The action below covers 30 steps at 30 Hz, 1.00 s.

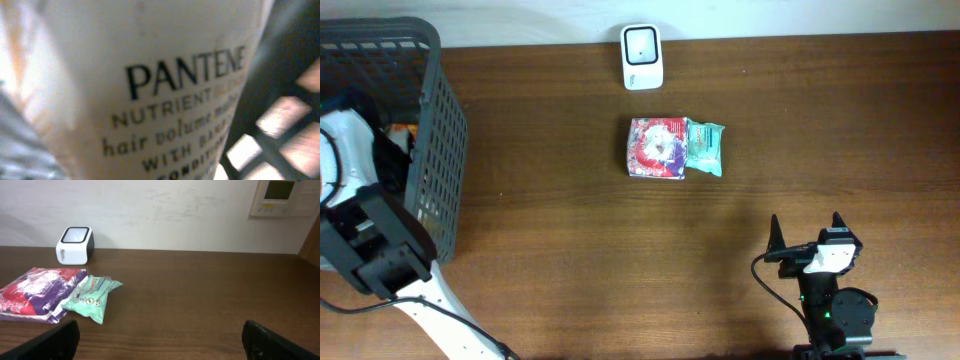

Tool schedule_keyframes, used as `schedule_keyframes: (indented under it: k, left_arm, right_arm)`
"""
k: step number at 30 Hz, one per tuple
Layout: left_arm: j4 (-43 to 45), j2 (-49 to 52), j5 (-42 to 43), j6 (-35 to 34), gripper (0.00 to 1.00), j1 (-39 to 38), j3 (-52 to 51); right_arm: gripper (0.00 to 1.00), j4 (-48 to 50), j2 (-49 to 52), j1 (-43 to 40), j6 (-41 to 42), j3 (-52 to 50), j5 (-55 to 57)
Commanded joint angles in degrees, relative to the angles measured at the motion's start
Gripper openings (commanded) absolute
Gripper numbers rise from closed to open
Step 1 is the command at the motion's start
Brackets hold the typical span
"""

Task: Scan the item barcode
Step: 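Return the left gripper to the basket and grasp the white Pantene tube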

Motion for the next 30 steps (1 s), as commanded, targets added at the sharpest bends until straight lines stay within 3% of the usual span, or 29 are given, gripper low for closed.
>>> schedule_keyframes:
  k: [1, 5, 7, 9, 19, 22, 26, 30]
  left_arm:
    - [-5.3, -1.2, 0.8, -3.9, 0.00, 0.0, 17.0]
    - [-11.0, -1.3, 0.7, -9.2, 0.00, 0.7, 37.8]
    - [-12.1, -1.5, 0.6, -10.1, 0.00, 1.1, 43.3]
    - [-12.5, -2.6, 0.5, -15.6, 0.00, 2.1, 49.3]
    - [-12.9, -13.6, 1.8, -46.1, 0.00, 2.6, 56.0]
    - [-12.0, -15.8, 9.1, -46.7, 0.00, 2.5, 56.0]
    - [-11.2, -16.7, 26.0, -46.0, 0.00, 1.8, 56.0]
    - [-11.2, -16.7, 27.7, -31.7, 0.00, -7.2, 55.8]
  right_arm:
    - [0.99, -0.2, -0.4, -0.4, 0.3, -0.5, 0.5]
    - [0.99, -0.2, -0.4, -0.4, 0.3, -0.5, 0.5]
    - [0.99, -0.2, -0.4, -0.4, 0.3, -0.5, 0.5]
    - [0.99, -0.2, -0.4, -0.4, 0.3, -0.5, 0.5]
    - [0.99, -0.2, -0.4, -0.4, 0.3, -0.5, 0.5]
    - [0.99, -0.2, -0.4, -0.4, 0.3, -0.5, 0.5]
    - [0.98, -0.2, -0.4, -0.4, 0.3, -0.5, 0.5]
    - [0.99, -0.2, -0.4, -0.4, 0.3, -0.5, 0.4]
